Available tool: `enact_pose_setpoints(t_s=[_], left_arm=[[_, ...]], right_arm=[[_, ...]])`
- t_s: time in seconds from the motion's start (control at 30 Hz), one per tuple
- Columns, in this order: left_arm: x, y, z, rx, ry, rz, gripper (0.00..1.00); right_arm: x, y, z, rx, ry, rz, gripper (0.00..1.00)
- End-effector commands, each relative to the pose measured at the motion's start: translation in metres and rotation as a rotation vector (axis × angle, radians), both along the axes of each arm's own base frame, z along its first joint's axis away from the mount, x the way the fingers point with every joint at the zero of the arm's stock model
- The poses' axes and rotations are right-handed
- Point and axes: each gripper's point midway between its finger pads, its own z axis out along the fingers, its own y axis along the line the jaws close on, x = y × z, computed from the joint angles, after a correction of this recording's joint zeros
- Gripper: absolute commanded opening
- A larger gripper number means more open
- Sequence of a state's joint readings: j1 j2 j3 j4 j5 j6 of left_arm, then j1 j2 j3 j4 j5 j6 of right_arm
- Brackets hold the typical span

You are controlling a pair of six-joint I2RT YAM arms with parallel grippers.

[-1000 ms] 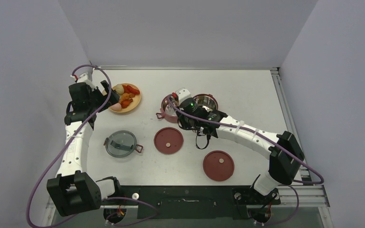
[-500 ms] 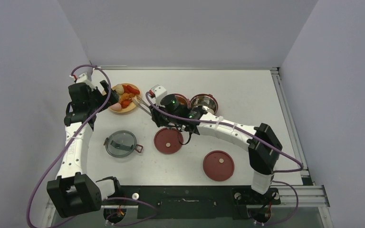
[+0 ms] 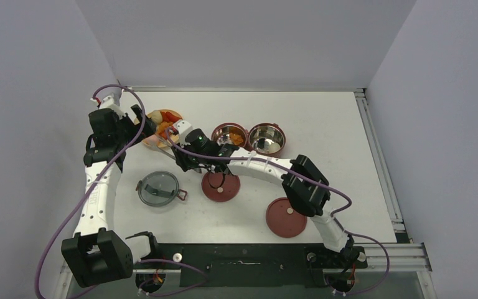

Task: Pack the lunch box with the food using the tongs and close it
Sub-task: Pick up the fake food from the plate.

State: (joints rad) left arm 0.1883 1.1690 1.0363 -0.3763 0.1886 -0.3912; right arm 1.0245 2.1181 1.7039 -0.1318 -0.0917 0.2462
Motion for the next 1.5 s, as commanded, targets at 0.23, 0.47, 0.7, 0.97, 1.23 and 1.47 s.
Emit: enact_pose_setpoints(t_s=[0.23,0.47,0.7,0.97,1.23,1.47], left_arm=[[0.006,-0.010,0.025,-0.016,-0.093,-0.040,0.96],[0.004,-0.005,0.026,-0.001,-0.088,-0.010,0.96],[0.003,-0.004,0.025,0.002,-0.086,-0.003,0.96],[0.004,-0.003,0.026,0.003,-0.087,-0.004,0.96],[0.004,-0.004,0.026,0.004,-0.088,-0.006,0.96],[0.004,-0.004,0.026,0.001,-0.090,-0.010,0.96]], right_arm=[[0.030,0.040,0.034,0.110,-0.099,0.002,0.41],[0.042,0.044,0.018,0.104,-0.074,-0.002,0.41],[0.049,0.052,0.006,0.108,-0.036,0.011,0.42],[0.051,0.054,-0.001,0.102,-0.021,0.006,0.42],[0.047,0.063,-0.007,0.098,0.006,0.044,0.39],[0.046,0.062,-0.003,0.101,0.003,0.050,0.41]])
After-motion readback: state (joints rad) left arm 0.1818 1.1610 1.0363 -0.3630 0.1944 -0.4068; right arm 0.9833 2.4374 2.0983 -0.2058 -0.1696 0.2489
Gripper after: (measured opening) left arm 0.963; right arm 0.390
